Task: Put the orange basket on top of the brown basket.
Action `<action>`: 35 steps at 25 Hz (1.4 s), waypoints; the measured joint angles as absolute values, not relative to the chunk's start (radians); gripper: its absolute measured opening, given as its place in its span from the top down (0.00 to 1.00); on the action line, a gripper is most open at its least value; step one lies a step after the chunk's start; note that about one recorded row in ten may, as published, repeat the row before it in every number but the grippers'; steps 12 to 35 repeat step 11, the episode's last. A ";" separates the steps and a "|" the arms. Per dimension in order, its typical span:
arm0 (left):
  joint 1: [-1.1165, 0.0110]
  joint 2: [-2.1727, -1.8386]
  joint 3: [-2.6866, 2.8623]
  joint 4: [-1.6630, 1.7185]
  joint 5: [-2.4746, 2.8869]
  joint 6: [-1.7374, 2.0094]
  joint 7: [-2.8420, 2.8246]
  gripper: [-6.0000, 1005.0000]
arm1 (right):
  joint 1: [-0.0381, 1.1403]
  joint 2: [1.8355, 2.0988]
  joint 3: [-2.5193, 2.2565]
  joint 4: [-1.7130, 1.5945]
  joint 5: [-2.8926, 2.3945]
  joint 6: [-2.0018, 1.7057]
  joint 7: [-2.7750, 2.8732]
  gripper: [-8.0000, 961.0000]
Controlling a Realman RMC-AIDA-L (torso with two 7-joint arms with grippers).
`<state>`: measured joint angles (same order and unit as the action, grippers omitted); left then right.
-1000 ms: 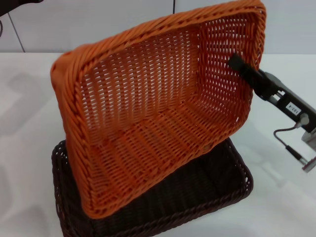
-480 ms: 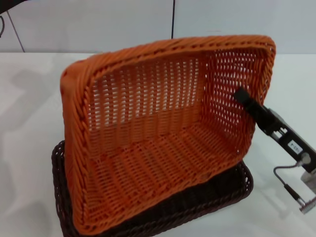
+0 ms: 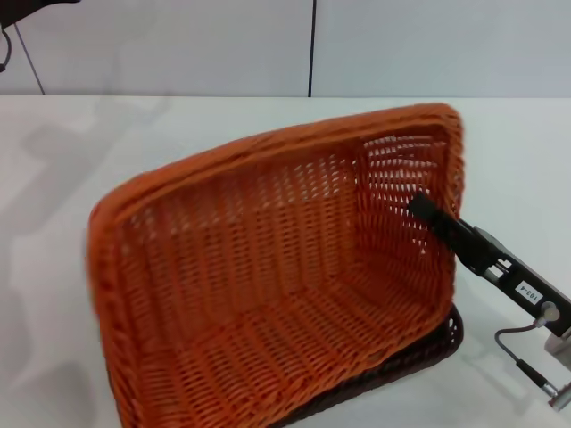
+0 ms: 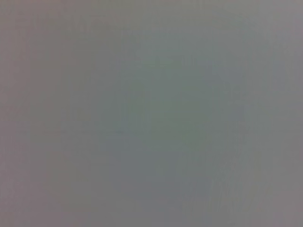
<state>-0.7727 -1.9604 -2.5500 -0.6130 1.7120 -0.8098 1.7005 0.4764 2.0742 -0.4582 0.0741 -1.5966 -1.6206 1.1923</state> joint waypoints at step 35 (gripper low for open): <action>-0.773 -1.976 -2.559 -0.612 1.706 -0.791 1.701 0.17 | 0.449 2.071 -0.467 -0.150 -1.631 -1.645 1.378 0.54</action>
